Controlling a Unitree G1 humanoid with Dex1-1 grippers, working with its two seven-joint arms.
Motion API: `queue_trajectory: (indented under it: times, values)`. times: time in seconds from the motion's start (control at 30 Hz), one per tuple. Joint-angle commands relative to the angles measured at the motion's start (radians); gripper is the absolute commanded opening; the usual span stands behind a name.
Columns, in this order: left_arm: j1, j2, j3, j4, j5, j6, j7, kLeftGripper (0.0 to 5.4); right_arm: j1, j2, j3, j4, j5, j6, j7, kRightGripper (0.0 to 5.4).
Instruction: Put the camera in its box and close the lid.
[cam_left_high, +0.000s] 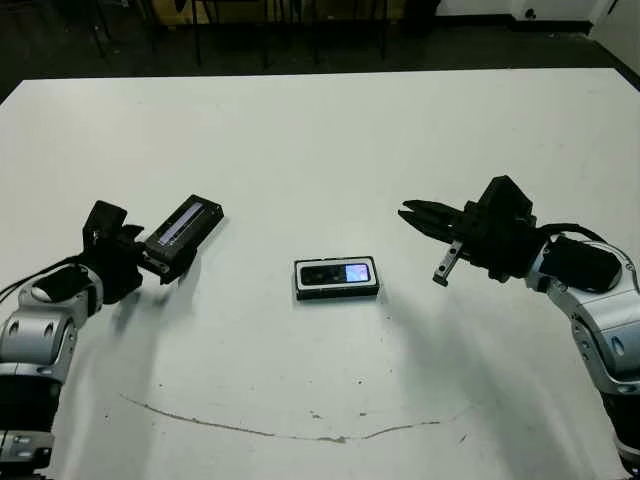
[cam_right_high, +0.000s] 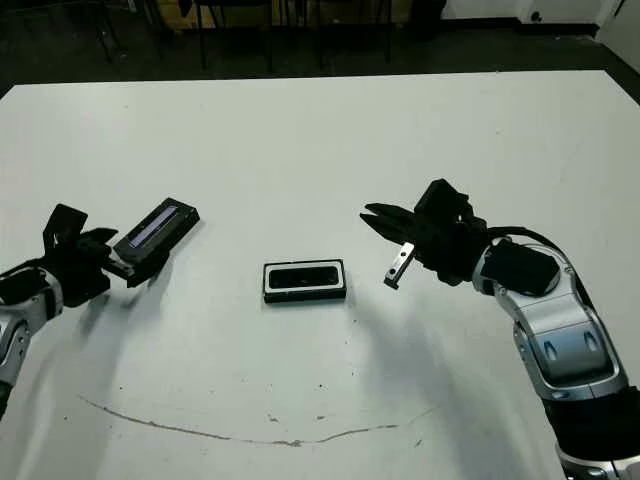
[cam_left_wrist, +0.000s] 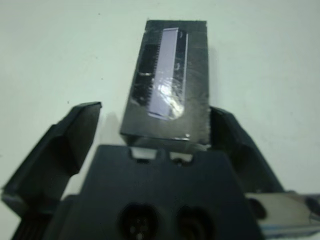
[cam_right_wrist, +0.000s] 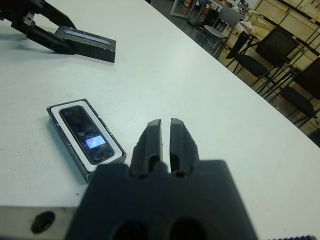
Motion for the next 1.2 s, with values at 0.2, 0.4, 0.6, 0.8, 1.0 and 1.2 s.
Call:
queue_trajectory:
  times: [0.2, 0.4, 0.6, 0.8, 1.0, 1.2]
  values:
    - [-0.011, 0.060, -0.053, 0.049, -0.024, 0.026, -0.185, 2.99, 0.014, -0.008, -0.008, 0.026, 0.011, -0.014, 0.012, 0.00]
    - [-0.028, 0.089, -0.075, 0.079, -0.007, 0.008, -0.236, 2.65, 0.019, 0.000, -0.020, 0.056, 0.026, -0.057, 0.024, 0.00]
    - [-0.019, 0.085, -0.061, 0.072, -0.002, 0.004, -0.198, 2.65, 0.024, -0.005, -0.021, 0.056, 0.025, -0.055, 0.018, 0.00]
    - [-0.012, 0.091, -0.023, -0.015, -0.038, -0.016, -0.197, 2.65, 0.019, -0.005, -0.022, 0.055, 0.026, -0.044, 0.014, 0.00]
    - [-0.077, 0.126, 0.012, -0.106, -0.152, -0.064, -0.366, 2.65, 0.016, 0.005, -0.032, 0.066, 0.038, -0.047, 0.012, 0.00]
    - [-0.179, 0.133, -0.034, -0.124, -0.232, -0.059, -0.526, 2.65, 0.021, 0.014, -0.051, 0.098, 0.055, -0.039, 0.004, 0.00]
